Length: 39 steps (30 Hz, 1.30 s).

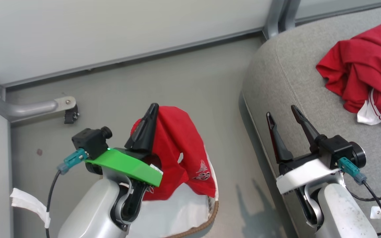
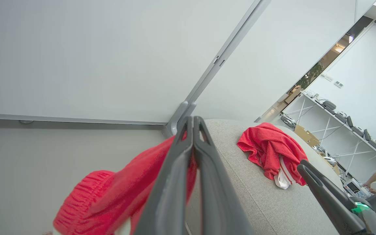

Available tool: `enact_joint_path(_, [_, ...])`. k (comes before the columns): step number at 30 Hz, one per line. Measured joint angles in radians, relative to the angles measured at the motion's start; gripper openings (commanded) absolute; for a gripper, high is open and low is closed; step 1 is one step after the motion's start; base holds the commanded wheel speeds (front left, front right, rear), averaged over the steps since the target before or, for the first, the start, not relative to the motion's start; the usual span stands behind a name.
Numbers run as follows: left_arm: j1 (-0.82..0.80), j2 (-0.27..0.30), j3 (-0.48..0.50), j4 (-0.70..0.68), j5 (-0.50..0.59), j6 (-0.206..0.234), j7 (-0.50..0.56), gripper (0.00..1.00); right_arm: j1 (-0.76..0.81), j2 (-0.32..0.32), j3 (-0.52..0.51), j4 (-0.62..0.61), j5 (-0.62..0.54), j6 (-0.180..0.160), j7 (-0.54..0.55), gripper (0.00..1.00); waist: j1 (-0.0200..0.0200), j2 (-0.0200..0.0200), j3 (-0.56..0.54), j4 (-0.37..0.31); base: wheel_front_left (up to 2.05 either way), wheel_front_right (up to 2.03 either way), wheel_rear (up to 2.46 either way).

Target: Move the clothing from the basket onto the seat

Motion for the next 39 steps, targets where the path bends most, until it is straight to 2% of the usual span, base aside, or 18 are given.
enact_joint_path(8, [0.004,-0.014,0.087,-0.105,0.065,0.000,0.000,0.00,0.053,0.000,0.014,0.015,0.006,0.000,0.000,1.00,0.0000,0.0000,-0.087,0.032,0.00,0.00,0.00])
enact_joint_path(16, [-0.005,-0.022,0.106,-0.153,0.097,0.000,-0.001,0.00,0.093,-0.001,0.052,0.050,0.003,0.000,0.000,1.00,0.0000,0.0000,-0.136,0.055,0.00,0.00,0.00])
enact_joint_path(22, [-0.028,-0.034,0.089,-0.162,0.101,0.000,-0.001,0.00,0.079,-0.006,0.165,0.101,-0.035,0.000,0.000,1.00,0.0000,0.0000,-0.124,0.074,0.00,0.00,0.00])
enact_joint_path(27, [-0.038,-0.040,0.053,-0.167,0.103,0.000,-0.001,0.00,-0.016,-0.027,0.263,0.132,-0.036,0.000,0.000,1.00,0.0000,0.0000,-0.105,0.091,0.00,0.00,0.00])
enact_joint_path(33, [-0.046,-0.051,-0.001,-0.160,0.100,0.000,-0.001,0.00,-0.133,-0.024,0.381,0.193,-0.029,0.000,0.000,1.00,0.0000,0.0000,-0.094,0.117,0.00,0.00,0.00])
enact_joint_path(39, [-0.070,-0.066,-0.058,-0.150,0.092,0.000,-0.001,0.00,-0.203,-0.011,0.433,0.295,-0.046,0.000,0.000,1.00,0.0000,0.0000,-0.091,0.150,0.00,0.00,0.00])
